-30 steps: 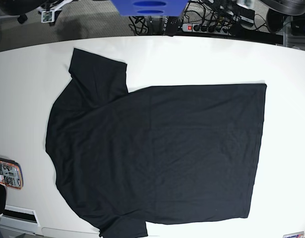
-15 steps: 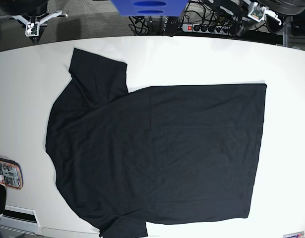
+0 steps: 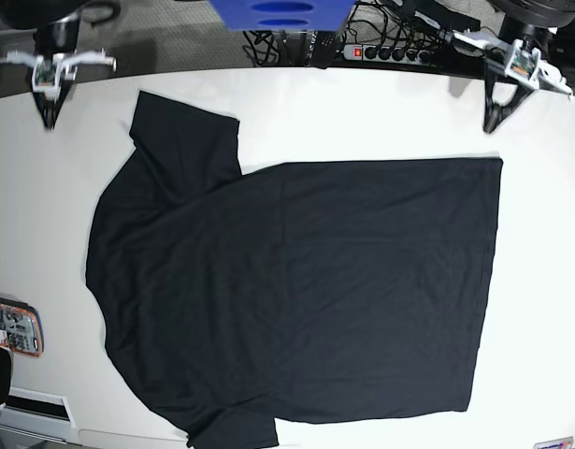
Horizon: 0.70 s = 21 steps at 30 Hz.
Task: Fold the T-shirt properly
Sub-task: 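Lower both grippers toward the shoulder corners of the black T-shirt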
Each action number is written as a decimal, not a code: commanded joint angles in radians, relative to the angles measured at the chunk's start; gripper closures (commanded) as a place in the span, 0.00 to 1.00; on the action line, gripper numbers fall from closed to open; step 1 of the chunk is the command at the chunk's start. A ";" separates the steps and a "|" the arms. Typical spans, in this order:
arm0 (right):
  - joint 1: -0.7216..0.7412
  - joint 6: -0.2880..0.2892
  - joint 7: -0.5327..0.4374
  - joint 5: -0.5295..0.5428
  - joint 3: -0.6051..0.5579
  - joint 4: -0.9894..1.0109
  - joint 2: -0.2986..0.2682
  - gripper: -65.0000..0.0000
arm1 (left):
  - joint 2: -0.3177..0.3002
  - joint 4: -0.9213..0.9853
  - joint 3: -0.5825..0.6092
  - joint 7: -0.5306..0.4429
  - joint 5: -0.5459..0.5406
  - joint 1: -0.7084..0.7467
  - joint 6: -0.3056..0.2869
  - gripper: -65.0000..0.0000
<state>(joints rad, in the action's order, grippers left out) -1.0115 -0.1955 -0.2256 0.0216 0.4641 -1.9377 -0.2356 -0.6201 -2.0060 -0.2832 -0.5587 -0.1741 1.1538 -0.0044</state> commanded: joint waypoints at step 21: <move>0.299 -0.008 -0.578 0.004 -0.035 -0.012 -0.008 1.00 | 0.127 -0.032 0.035 -0.027 -0.002 -0.470 0.008 1.00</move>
<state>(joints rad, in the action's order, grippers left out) -0.7200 -0.1997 -0.7780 0.0227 0.4244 -1.9347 -0.2317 -0.4805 -2.0216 -0.2405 -0.5579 -0.1703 0.6884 -0.0082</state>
